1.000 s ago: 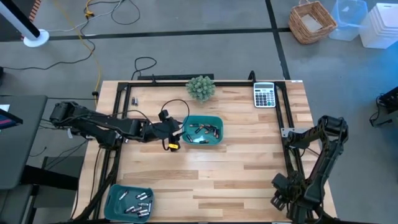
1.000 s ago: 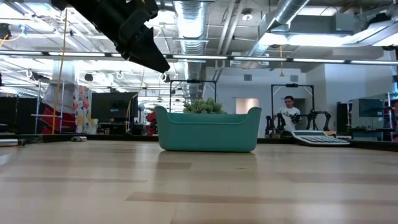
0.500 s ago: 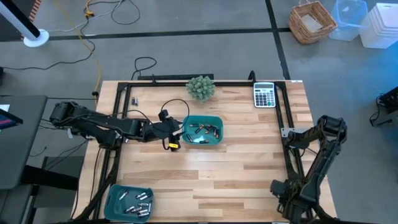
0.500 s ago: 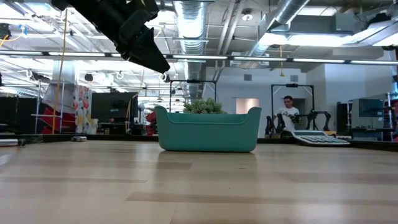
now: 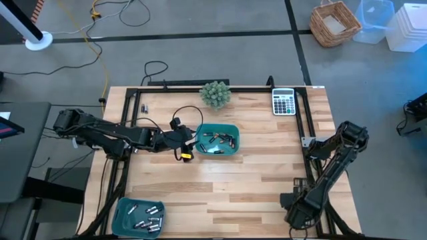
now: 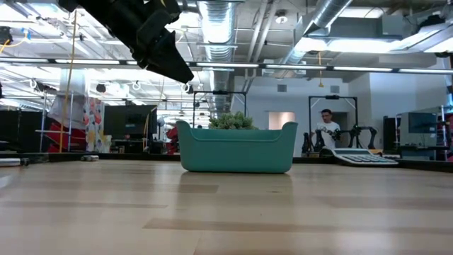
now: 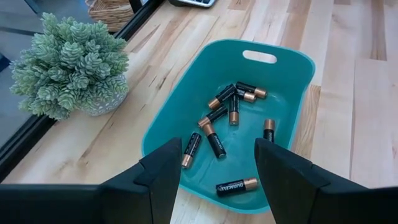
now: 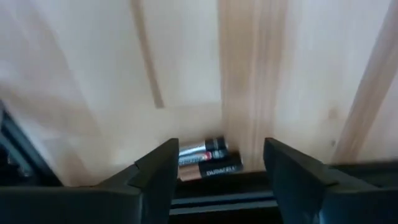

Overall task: Sort batteries
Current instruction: Put the silver battery into the blue bin

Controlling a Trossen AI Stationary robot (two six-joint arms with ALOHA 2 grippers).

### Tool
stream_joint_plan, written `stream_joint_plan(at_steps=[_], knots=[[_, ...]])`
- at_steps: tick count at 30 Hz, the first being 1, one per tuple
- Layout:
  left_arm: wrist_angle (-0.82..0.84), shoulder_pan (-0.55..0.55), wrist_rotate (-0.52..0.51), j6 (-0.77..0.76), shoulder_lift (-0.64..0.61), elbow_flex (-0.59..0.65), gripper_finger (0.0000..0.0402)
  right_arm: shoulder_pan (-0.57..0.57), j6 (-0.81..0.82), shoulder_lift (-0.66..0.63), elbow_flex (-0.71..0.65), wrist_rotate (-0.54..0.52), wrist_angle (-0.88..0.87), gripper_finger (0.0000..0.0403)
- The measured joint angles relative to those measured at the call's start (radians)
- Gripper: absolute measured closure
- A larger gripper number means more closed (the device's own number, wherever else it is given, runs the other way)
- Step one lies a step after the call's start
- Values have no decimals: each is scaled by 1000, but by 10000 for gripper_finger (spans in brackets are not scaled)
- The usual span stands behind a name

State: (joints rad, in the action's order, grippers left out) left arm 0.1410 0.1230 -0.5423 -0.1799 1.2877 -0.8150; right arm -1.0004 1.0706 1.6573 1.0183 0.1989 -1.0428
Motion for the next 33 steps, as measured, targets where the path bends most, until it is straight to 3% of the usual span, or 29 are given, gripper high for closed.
stream_joint_plan(at_steps=[6,11,16,20,25,33], knots=[[1,0,0,-14,0,0,205,18,-156,0,7,13,-1,106],[3,3,0,-46,0,0,205,-5,-171,0,6,30,13,87],[4,16,1,-56,3,0,205,-34,-171,7,6,82,23,81],[4,18,1,-68,3,0,205,-24,-208,90,10,143,32,80],[3,18,1,-69,3,0,205,-11,-230,167,48,146,-38,80],[3,18,0,-71,3,0,205,-29,-230,180,50,146,25,80]])
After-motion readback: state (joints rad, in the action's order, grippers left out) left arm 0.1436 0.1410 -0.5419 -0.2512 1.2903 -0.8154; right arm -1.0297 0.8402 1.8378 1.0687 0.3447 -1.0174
